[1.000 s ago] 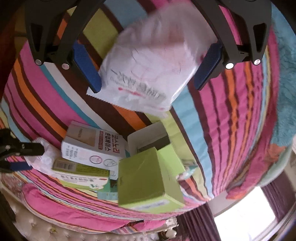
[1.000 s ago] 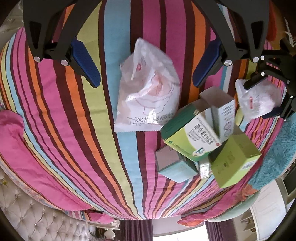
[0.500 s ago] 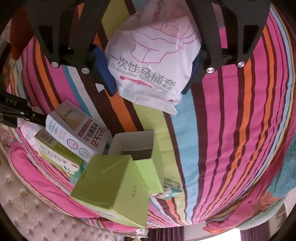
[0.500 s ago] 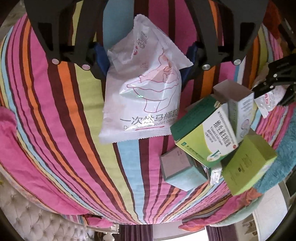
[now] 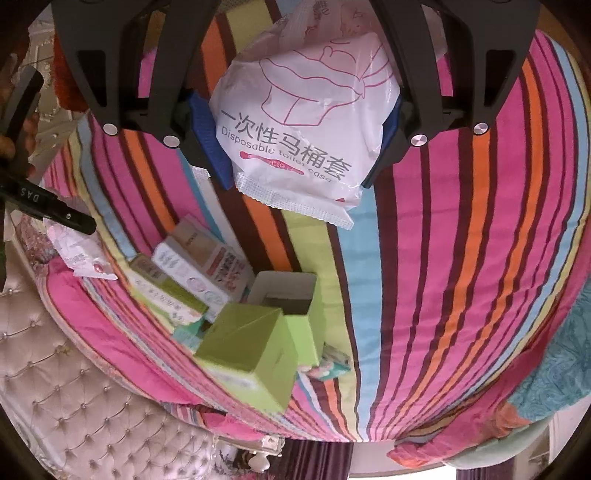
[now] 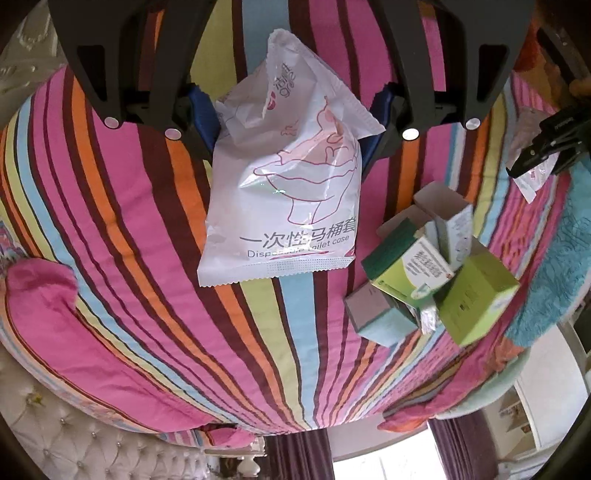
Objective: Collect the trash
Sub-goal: 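Carry the packet in the right tool while the left tool grasps the other packet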
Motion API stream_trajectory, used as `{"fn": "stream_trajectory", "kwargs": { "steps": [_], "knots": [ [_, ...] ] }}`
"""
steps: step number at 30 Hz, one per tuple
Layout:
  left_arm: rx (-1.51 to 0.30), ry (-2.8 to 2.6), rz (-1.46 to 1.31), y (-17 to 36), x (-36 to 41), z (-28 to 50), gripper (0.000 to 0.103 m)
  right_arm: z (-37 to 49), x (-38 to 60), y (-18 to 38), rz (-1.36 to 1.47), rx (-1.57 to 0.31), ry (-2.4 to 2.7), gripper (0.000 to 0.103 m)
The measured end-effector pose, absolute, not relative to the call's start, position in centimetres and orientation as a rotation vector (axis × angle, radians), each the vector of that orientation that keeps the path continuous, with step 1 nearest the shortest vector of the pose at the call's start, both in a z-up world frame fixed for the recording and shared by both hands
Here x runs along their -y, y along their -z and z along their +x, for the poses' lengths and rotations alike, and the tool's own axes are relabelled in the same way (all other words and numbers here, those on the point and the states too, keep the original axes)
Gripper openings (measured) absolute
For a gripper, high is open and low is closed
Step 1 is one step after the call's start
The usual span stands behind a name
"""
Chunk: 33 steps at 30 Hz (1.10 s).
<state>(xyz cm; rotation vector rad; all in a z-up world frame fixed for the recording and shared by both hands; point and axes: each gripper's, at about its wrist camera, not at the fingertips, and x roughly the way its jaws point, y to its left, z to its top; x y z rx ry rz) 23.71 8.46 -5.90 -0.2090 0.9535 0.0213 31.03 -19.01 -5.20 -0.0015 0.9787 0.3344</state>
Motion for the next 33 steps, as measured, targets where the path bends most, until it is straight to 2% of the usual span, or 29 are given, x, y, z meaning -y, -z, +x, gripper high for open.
{"fn": "stream_trajectory", "kwargs": {
  "steps": [9, 21, 33],
  "knots": [
    [-0.908, 0.01, -0.183, 3.2, -6.8, 20.3, 0.068, 28.3, 19.7, 4.0, 0.025, -0.965, -0.358, 0.063],
    [-0.893, 0.079, -0.131, 2.5, -3.5, 14.1, 0.068, 21.5, 19.2, 3.7, -0.057, -0.963, -0.444, 0.063],
    [-0.989, 0.146, -0.082, 6.4, 0.2, 6.4, 0.068, 14.8, 18.9, 5.0, -0.119, -1.003, -0.532, 0.063]
  ]
}}
